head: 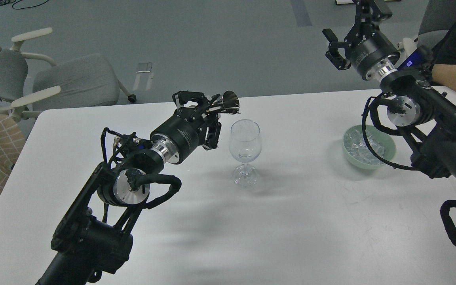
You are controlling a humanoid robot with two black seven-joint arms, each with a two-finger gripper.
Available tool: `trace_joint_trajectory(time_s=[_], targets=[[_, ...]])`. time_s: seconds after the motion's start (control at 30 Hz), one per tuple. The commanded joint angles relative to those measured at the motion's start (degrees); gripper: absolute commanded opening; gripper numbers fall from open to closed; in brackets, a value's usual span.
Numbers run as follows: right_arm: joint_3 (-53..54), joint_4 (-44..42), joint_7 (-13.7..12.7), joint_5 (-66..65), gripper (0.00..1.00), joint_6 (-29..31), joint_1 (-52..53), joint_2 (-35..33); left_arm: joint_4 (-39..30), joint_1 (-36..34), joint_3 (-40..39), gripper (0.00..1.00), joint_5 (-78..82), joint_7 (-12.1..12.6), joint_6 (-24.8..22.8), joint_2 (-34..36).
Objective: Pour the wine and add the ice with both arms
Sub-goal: 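Carry the jigger with the left gripper over the wine glass, then tilt the jigger with the left gripper to pour into the glass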
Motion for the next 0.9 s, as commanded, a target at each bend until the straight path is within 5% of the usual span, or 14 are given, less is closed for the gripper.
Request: trace_joint_trajectory(time_s=[0.0, 0.87], targets=[[0.0, 0.0, 0.0, 0.0, 1.00, 0.0, 0.0, 0.0, 0.0, 0.0, 1.1, 0.00, 2.5, 0.0, 0.0, 0.2], [0.0, 0.0, 0.0, 0.0, 1.00, 0.0, -0.4, -0.1, -1.8, -0.9, 2.8, 0.00, 14.4, 0.6, -0.1, 1.9]])
